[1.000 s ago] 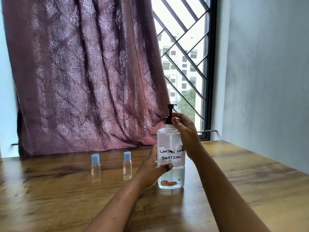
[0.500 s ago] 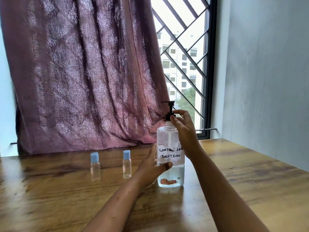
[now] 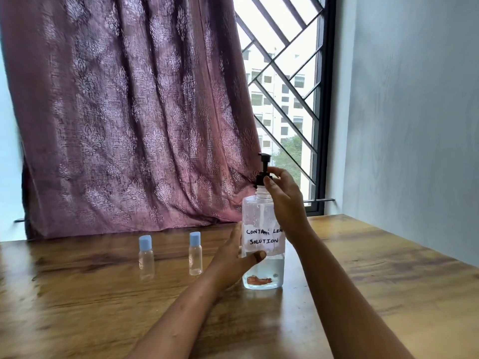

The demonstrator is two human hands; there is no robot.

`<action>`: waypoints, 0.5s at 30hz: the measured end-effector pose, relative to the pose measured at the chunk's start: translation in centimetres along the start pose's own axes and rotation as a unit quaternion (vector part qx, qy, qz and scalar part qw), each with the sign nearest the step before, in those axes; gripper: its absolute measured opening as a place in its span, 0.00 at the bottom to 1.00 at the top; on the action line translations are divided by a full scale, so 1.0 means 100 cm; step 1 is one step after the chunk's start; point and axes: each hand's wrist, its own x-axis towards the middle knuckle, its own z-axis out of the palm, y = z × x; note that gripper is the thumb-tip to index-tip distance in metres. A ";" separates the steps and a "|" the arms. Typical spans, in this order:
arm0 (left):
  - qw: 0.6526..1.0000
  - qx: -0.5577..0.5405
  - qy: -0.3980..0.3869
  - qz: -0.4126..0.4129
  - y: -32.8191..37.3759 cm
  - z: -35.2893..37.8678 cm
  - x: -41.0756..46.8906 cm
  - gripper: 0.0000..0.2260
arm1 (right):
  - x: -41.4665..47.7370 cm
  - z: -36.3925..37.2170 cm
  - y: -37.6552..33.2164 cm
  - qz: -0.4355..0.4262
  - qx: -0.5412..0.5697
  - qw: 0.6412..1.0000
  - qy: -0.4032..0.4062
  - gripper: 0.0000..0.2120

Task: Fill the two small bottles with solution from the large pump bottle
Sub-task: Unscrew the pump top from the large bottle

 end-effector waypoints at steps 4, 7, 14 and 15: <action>1.000 0.006 0.008 0.014 -0.002 0.002 0.000 0.32 | -0.003 0.003 0.000 -0.019 -0.058 0.998 -0.012 0.13; 1.000 0.015 0.012 0.013 -0.005 0.003 0.002 0.32 | -0.005 0.004 0.002 -0.037 -0.119 0.992 0.023 0.18; 0.996 0.078 0.035 0.011 -0.002 0.003 0.005 0.31 | 0.006 0.006 -0.009 -0.032 -0.122 0.991 0.047 0.14; 0.994 0.101 0.037 0.014 -0.002 0.002 0.005 0.30 | 0.009 0.006 -0.011 -0.026 -0.120 0.991 0.047 0.14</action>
